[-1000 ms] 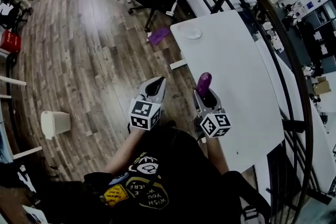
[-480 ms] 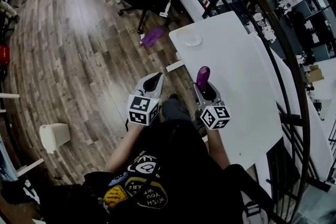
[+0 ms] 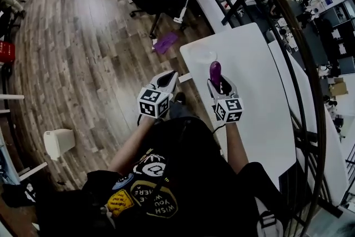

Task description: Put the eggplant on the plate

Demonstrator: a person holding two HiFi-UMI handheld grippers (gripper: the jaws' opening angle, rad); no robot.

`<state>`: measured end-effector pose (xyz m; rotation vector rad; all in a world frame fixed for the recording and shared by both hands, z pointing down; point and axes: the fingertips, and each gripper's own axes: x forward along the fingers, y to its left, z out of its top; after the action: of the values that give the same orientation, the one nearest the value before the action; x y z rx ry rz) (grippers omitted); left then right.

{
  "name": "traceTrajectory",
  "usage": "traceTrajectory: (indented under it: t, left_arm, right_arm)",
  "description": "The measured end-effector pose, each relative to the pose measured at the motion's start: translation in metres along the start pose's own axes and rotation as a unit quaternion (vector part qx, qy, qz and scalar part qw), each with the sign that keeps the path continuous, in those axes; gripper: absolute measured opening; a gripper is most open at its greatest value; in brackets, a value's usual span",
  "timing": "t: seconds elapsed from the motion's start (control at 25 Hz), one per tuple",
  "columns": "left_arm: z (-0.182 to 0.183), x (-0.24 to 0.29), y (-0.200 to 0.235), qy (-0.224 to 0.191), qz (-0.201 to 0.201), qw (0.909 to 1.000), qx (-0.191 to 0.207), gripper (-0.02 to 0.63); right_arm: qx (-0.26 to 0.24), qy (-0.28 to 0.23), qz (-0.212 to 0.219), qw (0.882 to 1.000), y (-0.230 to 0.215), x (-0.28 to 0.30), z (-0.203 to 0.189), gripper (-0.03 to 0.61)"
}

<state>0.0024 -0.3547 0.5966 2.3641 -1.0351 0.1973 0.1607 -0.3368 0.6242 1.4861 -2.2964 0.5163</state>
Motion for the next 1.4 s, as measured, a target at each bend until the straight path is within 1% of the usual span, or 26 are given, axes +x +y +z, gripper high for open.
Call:
traceTrajectory:
  t: [0.12, 0.24, 0.32, 0.4, 0.48, 0.6, 0.72, 0.8, 0.88, 0.96, 1.0, 1.04, 1.12, 1.16, 1.2, 1.24, 1.28, 1.4]
  left_arm:
    - [0.001, 0.030, 0.000, 0.023, 0.004, 0.9997, 0.007, 0.005]
    - [0.008, 0.049, 0.002, 0.030, 0.014, 0.9993, 0.019, 0.005]
    - [0.010, 0.057, 0.008, 0.033, 0.023, 0.9988, 0.028, 0.005]
    - [0.011, 0.061, 0.014, 0.036, 0.027, 0.9988, 0.021, 0.005]
    - [0.012, 0.062, 0.020, 0.037, 0.029, 0.9989, 0.007, 0.005]
    - [0.020, 0.063, 0.036, 0.036, 0.035, 0.9985, -0.025, 0.005]
    - [0.032, 0.055, 0.050, 0.032, 0.045, 0.9979, -0.034, 0.005]
    - [0.034, 0.052, 0.061, 0.033, 0.053, 0.9975, -0.033, 0.005]
    - [0.031, 0.050, 0.070, 0.037, 0.060, 0.9969, -0.035, 0.005]
    - [0.027, 0.049, 0.075, 0.039, 0.062, 0.9964, -0.042, 0.005]
    - [0.027, 0.049, 0.077, 0.041, 0.062, 0.9962, -0.046, 0.005]
    - [0.027, 0.049, 0.078, 0.042, 0.061, 0.9961, -0.049, 0.005]
    - [0.030, 0.052, 0.079, 0.043, 0.057, 0.9960, -0.054, 0.005]
    - [0.033, 0.054, 0.080, 0.043, 0.055, 0.9961, -0.053, 0.005]
    - [0.036, 0.056, 0.081, 0.043, 0.052, 0.9965, -0.049, 0.005]
    - [0.040, 0.058, 0.080, 0.044, 0.048, 0.9969, -0.044, 0.005]
    - [0.043, 0.061, 0.078, 0.044, 0.041, 0.9974, -0.040, 0.005]
    - [0.046, 0.070, 0.068, 0.046, 0.014, 0.9986, -0.024, 0.005]
  right_arm:
    - [-0.037, 0.037, 0.016, 0.999, -0.028, 0.032, -0.006, 0.213]
    - [-0.078, 0.087, 0.038, 0.992, -0.049, 0.069, -0.016, 0.213]
    - [-0.114, 0.126, 0.053, 0.984, -0.060, 0.098, -0.027, 0.213]
    - [-0.165, 0.166, 0.066, 0.970, -0.069, 0.126, -0.041, 0.213]
    - [-0.229, 0.207, 0.078, 0.948, -0.076, 0.150, -0.054, 0.213]
    - [-0.316, 0.261, 0.101, 0.906, -0.082, 0.181, -0.071, 0.213]
    - [-0.384, 0.303, 0.132, 0.862, -0.082, 0.202, -0.084, 0.213]
    - [-0.416, 0.324, 0.147, 0.837, -0.084, 0.213, -0.091, 0.213]
    - [-0.436, 0.339, 0.155, 0.819, -0.086, 0.222, -0.100, 0.213]
    - [-0.449, 0.348, 0.163, 0.807, -0.087, 0.224, -0.108, 0.213]
    - [-0.451, 0.350, 0.165, 0.804, -0.086, 0.224, -0.111, 0.213]
    - [-0.448, 0.351, 0.165, 0.805, -0.086, 0.224, -0.112, 0.213]
    - [-0.437, 0.348, 0.167, 0.813, -0.086, 0.225, -0.113, 0.213]
    - [-0.428, 0.343, 0.167, 0.819, -0.086, 0.224, -0.110, 0.225]
    - [-0.417, 0.334, 0.167, 0.829, -0.086, 0.223, -0.104, 0.238]
    - [-0.403, 0.322, 0.163, 0.841, -0.085, 0.221, -0.096, 0.249]
    - [-0.386, 0.307, 0.154, 0.856, -0.085, 0.215, -0.087, 0.257]
    - [-0.319, 0.246, 0.105, 0.909, -0.084, 0.184, -0.059, 0.256]
